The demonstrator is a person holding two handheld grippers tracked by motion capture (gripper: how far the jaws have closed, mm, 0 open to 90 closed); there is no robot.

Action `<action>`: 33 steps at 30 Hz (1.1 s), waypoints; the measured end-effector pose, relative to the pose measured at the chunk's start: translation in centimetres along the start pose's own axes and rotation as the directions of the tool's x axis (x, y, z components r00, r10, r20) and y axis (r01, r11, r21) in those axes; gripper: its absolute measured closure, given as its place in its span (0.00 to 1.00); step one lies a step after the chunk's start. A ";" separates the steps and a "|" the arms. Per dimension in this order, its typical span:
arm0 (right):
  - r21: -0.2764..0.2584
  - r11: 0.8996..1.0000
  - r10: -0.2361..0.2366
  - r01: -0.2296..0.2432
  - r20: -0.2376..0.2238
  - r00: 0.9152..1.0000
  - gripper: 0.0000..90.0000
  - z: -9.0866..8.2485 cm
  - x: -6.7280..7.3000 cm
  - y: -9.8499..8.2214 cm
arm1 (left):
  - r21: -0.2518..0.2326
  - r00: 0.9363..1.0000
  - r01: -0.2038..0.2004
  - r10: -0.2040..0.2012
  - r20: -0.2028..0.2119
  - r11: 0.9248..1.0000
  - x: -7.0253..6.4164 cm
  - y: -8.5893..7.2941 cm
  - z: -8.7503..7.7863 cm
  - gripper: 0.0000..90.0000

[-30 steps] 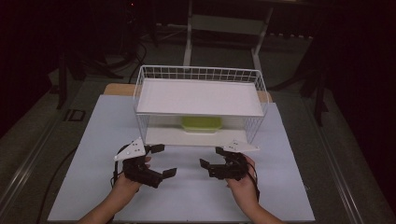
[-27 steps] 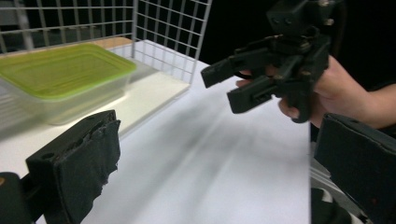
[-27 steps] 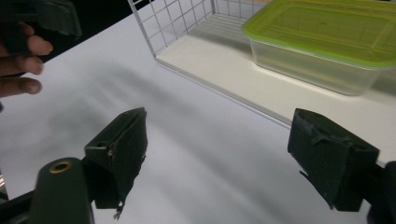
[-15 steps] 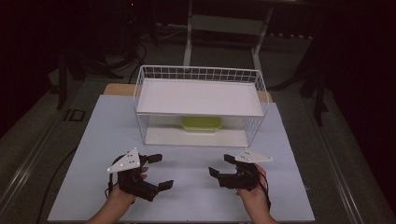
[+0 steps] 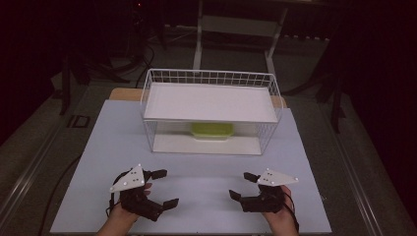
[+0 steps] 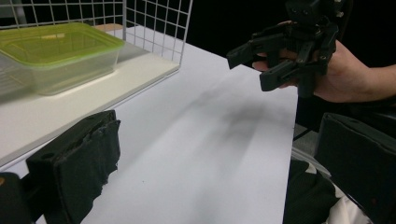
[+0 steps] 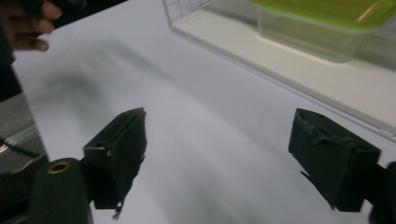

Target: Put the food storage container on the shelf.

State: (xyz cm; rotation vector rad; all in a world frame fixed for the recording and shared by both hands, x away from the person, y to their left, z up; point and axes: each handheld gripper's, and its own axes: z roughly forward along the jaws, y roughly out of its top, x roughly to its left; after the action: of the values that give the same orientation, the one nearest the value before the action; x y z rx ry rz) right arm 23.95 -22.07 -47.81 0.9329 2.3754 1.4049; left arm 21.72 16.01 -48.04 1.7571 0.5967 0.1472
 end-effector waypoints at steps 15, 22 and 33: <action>-0.040 0.998 -0.049 0.047 -0.058 0.997 0.17 0.4 -0.8 -1.2 | 0.027 1.000 -0.027 0.027 0.003 0.999 0.1 -1.1 1.1 0.01; -0.052 0.996 -0.075 0.070 -0.091 0.993 0.16 0.9 -1.0 -1.7 | 0.038 0.999 -0.051 0.051 -0.003 0.998 0.2 -1.8 1.5 0.01; -0.099 0.988 -0.123 0.115 -0.081 0.989 0.16 1.0 -1.3 -1.8 | -0.004 0.998 -0.067 0.067 -0.007 0.998 0.7 -2.0 1.4 0.01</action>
State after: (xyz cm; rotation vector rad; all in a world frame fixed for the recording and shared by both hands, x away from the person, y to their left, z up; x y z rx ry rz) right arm 24.68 -22.75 -50.07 0.7073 2.3599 1.5241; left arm 22.24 15.44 -50.48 1.7742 0.5422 0.2007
